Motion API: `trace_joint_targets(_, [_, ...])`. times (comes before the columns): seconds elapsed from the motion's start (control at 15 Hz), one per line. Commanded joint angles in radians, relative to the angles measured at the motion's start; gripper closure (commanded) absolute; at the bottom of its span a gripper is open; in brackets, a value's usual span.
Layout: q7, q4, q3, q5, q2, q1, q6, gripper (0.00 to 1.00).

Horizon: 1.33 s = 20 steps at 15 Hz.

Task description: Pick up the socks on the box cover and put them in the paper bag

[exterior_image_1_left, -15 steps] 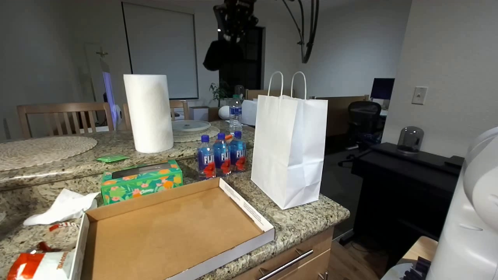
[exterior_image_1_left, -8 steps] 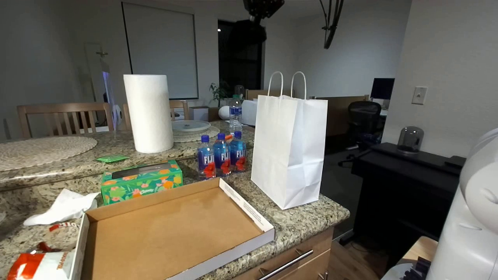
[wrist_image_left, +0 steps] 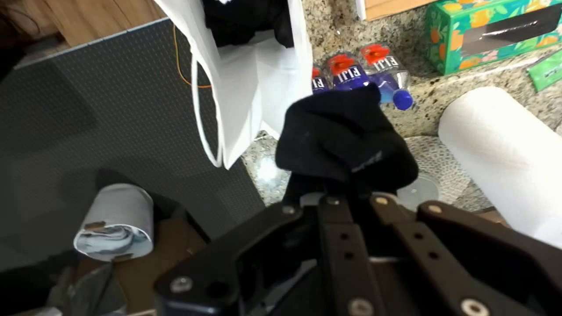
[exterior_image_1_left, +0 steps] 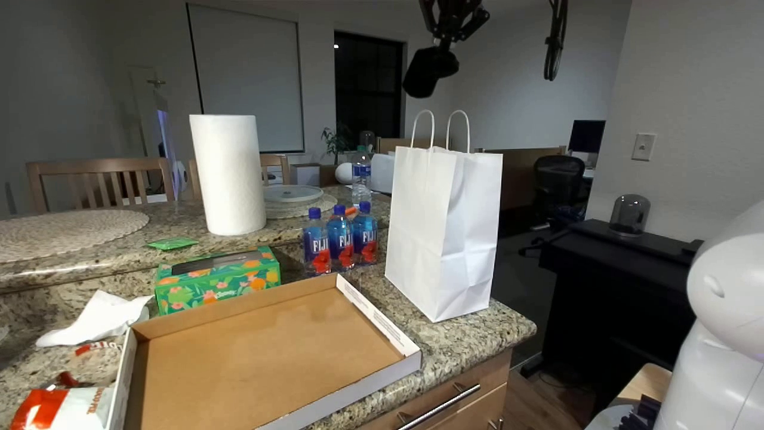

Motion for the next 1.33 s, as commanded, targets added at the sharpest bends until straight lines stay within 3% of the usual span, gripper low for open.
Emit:
trace_joint_targets(0.0, [0.125, -0.045, 0.001, 0.028, -0.031, -0.062, -0.036, 0.92])
trace_joint_targets(0.53, [0.255, -0.096, 0.002, 0.052, 0.015, -0.105, -0.079, 0.92])
trace_joint_targets(0.67, [0.283, -0.094, 0.009, 0.045, 0.021, -0.105, -0.080, 0.66])
trace_joint_targets(1.27, [0.320, -0.077, 0.030, 0.046, 0.015, -0.083, -0.060, 0.10])
